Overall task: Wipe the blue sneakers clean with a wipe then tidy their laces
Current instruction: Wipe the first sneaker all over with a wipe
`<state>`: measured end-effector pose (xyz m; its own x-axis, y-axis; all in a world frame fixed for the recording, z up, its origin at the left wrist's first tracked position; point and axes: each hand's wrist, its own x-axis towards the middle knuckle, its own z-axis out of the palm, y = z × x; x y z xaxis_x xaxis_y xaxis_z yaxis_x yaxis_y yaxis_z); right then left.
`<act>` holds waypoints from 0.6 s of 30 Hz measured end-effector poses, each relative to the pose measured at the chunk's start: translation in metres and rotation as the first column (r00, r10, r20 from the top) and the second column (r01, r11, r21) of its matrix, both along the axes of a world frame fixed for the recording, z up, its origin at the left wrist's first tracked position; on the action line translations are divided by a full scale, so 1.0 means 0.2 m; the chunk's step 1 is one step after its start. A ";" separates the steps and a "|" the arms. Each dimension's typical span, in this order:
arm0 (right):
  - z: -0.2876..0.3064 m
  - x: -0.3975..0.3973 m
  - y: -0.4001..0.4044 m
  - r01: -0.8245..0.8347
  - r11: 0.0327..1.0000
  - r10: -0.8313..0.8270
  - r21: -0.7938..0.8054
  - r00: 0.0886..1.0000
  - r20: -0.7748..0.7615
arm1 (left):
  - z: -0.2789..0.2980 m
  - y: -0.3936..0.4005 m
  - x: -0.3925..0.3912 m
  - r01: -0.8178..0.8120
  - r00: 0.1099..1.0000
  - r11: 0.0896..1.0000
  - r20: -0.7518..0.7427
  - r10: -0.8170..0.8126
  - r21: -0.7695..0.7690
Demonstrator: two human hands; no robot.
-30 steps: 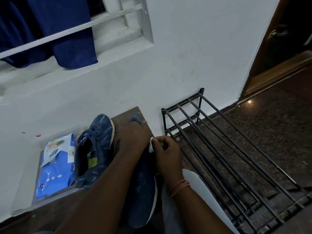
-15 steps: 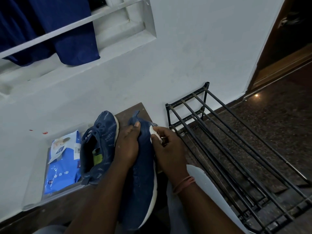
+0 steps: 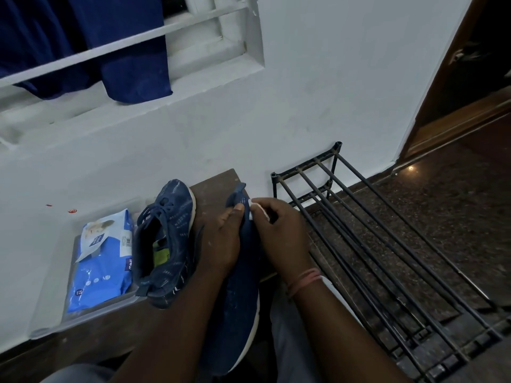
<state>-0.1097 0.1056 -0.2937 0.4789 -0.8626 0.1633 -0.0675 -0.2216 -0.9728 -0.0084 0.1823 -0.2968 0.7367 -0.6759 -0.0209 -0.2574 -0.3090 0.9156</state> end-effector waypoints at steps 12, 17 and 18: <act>0.01 -0.03 0.06 -0.039 0.981 0.023 -0.189 0.996 -0.085 | 0.02 0.00 0.02 -0.066 0.996 0.997 -0.064 0.064 -0.030; 0.01 -0.06 0.09 -0.243 0.966 0.229 -0.092 0.962 -0.147 | 0.02 0.01 0.03 -0.095 0.991 0.993 -0.096 0.088 -0.072; 0.00 -0.06 0.07 -0.192 0.978 0.180 -0.085 0.974 -0.135 | 0.01 0.00 0.02 -0.089 0.992 0.993 -0.093 0.082 -0.072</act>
